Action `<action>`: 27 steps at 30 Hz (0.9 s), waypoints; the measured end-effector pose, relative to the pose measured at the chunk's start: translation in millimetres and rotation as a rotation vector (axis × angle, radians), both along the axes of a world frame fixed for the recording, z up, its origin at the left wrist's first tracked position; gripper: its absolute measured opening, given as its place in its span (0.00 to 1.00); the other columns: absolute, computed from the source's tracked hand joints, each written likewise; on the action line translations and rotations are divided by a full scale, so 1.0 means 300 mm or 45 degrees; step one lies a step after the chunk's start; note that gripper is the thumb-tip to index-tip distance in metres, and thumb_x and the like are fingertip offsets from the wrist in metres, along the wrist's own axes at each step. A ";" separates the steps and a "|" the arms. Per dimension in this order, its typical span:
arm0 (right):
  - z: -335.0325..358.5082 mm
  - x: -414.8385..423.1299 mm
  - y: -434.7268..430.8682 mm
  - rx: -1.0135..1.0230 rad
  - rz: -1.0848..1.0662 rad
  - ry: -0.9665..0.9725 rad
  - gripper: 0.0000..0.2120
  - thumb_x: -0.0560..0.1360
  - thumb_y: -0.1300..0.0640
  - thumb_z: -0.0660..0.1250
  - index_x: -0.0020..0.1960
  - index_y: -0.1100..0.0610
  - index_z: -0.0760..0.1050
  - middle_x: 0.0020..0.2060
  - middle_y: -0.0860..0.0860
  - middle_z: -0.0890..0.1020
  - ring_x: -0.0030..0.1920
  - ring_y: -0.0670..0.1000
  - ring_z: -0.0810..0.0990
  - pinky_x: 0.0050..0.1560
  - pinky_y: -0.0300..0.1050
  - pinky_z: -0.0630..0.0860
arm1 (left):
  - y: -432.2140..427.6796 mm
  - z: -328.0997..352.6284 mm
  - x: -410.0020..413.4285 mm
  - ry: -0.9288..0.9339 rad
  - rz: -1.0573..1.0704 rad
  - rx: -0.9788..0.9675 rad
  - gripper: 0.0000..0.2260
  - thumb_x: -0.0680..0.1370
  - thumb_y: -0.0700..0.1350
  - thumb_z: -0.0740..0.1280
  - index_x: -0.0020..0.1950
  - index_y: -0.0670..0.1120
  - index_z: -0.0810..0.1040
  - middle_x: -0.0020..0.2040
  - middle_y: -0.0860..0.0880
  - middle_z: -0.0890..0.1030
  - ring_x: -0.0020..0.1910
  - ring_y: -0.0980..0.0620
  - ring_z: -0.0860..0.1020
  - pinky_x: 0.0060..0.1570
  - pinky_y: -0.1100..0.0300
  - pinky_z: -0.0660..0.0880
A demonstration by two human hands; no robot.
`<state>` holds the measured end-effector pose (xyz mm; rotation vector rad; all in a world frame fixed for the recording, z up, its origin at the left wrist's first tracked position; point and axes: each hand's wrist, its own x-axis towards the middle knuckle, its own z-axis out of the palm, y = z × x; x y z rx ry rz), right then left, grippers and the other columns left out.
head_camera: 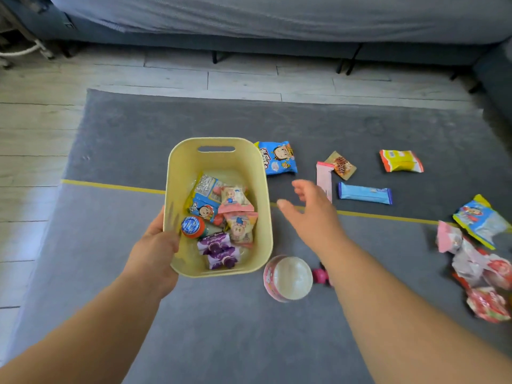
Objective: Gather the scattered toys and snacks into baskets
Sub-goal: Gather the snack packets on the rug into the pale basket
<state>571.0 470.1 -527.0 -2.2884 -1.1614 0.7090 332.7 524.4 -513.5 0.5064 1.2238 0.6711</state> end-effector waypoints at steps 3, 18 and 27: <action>-0.041 -0.025 -0.136 -0.408 0.174 0.041 0.38 0.68 0.35 0.68 0.73 0.47 0.60 0.70 0.48 0.65 0.68 0.51 0.68 0.64 0.49 0.69 | -0.011 0.002 -0.013 0.023 0.008 -0.015 0.33 0.67 0.23 0.46 0.54 0.51 0.80 0.43 0.48 0.87 0.39 0.47 0.86 0.30 0.52 0.81; 0.023 -0.091 -0.079 -0.137 -0.263 -0.391 0.34 0.66 0.50 0.72 0.68 0.52 0.62 0.64 0.54 0.67 0.62 0.61 0.68 0.57 0.51 0.68 | -0.041 0.023 -0.038 0.038 -0.007 -0.046 0.32 0.70 0.23 0.46 0.52 0.52 0.80 0.39 0.48 0.87 0.37 0.46 0.86 0.29 0.51 0.81; 0.163 -0.267 0.136 0.588 0.025 -0.497 0.34 0.64 0.53 0.72 0.68 0.55 0.65 0.65 0.55 0.68 0.63 0.58 0.68 0.63 0.49 0.67 | -0.050 0.058 0.020 -0.033 -0.076 -0.033 0.32 0.71 0.22 0.50 0.60 0.49 0.80 0.46 0.43 0.86 0.41 0.42 0.85 0.32 0.51 0.81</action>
